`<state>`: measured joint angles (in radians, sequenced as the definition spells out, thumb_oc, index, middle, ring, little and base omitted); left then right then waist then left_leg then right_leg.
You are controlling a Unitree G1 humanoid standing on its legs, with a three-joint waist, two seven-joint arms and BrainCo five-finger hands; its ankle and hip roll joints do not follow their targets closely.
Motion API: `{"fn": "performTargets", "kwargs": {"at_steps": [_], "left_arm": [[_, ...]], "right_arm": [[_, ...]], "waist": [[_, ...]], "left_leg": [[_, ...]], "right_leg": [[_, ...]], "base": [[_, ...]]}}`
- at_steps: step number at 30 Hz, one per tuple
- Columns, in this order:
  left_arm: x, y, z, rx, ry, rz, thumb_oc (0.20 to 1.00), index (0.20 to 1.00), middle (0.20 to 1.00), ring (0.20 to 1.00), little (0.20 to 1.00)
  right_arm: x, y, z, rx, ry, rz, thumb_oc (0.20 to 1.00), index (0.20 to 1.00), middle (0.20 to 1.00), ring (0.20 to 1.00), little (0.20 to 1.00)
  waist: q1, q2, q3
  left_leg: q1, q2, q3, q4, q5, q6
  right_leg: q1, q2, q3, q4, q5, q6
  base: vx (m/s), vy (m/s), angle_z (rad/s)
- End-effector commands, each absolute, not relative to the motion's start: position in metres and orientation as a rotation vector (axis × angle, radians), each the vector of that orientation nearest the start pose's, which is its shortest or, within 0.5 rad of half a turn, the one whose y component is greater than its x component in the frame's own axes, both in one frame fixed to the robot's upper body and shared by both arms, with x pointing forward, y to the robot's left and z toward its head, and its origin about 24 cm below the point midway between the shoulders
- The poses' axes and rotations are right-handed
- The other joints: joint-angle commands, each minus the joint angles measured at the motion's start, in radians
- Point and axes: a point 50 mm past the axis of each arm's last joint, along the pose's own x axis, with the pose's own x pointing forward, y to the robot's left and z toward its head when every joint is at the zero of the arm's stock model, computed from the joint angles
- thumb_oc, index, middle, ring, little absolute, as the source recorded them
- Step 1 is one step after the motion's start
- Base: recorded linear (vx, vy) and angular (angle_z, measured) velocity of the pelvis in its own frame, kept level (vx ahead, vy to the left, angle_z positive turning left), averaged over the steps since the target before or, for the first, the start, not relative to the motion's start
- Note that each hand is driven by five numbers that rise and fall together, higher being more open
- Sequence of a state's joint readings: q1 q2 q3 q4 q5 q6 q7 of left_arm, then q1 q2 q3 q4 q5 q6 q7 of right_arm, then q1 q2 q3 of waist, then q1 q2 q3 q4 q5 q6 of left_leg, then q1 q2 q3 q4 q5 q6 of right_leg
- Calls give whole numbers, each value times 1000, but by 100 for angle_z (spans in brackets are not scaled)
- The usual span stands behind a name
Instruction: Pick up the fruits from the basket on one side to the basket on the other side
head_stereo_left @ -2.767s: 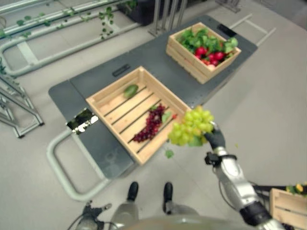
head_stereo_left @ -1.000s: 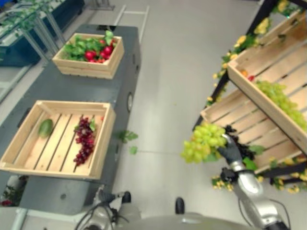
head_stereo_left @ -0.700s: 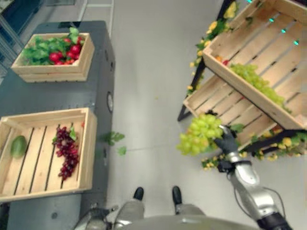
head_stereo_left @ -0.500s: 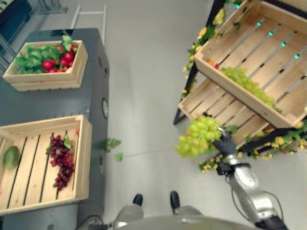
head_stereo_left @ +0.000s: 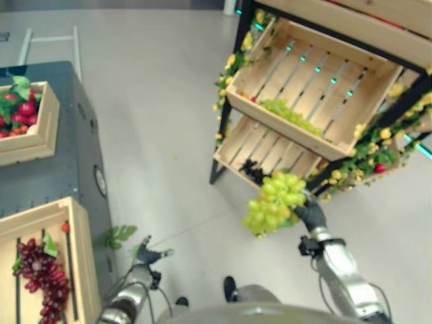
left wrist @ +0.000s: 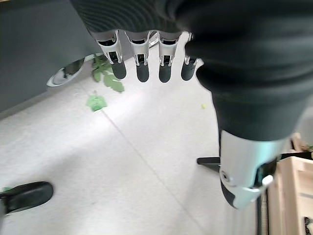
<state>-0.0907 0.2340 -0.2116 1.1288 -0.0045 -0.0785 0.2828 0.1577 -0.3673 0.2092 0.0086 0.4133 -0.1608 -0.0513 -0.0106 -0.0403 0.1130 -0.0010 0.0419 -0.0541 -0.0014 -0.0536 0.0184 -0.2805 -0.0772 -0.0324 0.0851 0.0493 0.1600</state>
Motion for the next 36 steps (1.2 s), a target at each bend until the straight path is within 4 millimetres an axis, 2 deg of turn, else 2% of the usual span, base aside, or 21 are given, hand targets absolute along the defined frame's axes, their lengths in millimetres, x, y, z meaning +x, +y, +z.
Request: {"fn": "performTargets", "kwargs": {"at_steps": [1, 2, 3, 4, 13, 23, 26, 36], "left_arm": [[155, 227, -137, 496, 909, 169, 1000, 1000, 1000, 1000, 1000], [154, 227, -137, 495, 910, 169, 1000, 1000, 1000, 1000, 1000], [137, 224, -146, 498, 978, 163, 1000, 1000, 1000, 1000, 1000], [127, 223, -150, 490, 1020, 167, 1000, 1000, 1000, 1000, 1000], [97, 209, -162, 453, 1114, 119, 1000, 1000, 1000, 1000, 1000], [88, 205, -165, 444, 1144, 82, 1000, 1000, 1000, 1000, 1000], [82, 204, -166, 433, 1164, 68, 1000, 1000, 1000, 1000, 1000], [79, 203, -167, 422, 1179, 42, 1000, 1000, 1000, 1000, 1000]], "right_arm": [[228, -186, 69, 94, -185, 78, 200, 200, 200, 200, 200], [227, -186, 69, 94, -183, 78, 200, 200, 200, 200, 200], [224, -187, 74, 79, -202, 87, 200, 200, 200, 200, 200], [222, -189, 80, 75, -227, 89, 200, 200, 200, 200, 200], [215, -208, 101, 42, -302, 53, 200, 200, 200, 200, 200], [224, -226, 117, 4, -363, -29, 200, 200, 200, 200, 200], [229, -233, 131, -36, -414, -52, 200, 200, 200, 200, 200], [237, -237, 160, -76, -524, -63, 200, 200, 200, 200, 200]], "waist": [[-5, -34, 18], [-5, -32, 16], [-10, -48, -7], [-10, -54, -13], [-8, -33, -51], [3, -27, -86], [7, -29, -94], [14, -33, -103]], "left_leg": [[8, -90, -78, -86, 34, 2], [9, -89, -79, -86, 31, 3], [0, -114, -76, -83, 31, 10], [6, -118, -78, -86, 26, 11], [24, -110, -101, -86, -1, -1], [33, -100, -98, -86, -13, -11], [32, -98, -96, -86, -16, -12], [28, -99, -91, -86, -18, -7]], "right_leg": [[43, -14, 86, -107, 45, 14], [47, -13, 85, -113, 46, 15], [76, 23, 114, -108, 43, -2], [79, 29, 105, -98, 51, -10], [162, 51, 62, -149, 20, -28], [202, 55, 60, -169, -4, -34], [207, 57, 65, -172, -6, -35], [203, 55, 74, -172, -2, -34]], "base": [[52, -32, -48], [107, 3, -6], [114, 24, 52], [105, 19, 62], [83, -36, 23], [37, -12, 4], [0, 0, 0], [0, 4, -1]]}}
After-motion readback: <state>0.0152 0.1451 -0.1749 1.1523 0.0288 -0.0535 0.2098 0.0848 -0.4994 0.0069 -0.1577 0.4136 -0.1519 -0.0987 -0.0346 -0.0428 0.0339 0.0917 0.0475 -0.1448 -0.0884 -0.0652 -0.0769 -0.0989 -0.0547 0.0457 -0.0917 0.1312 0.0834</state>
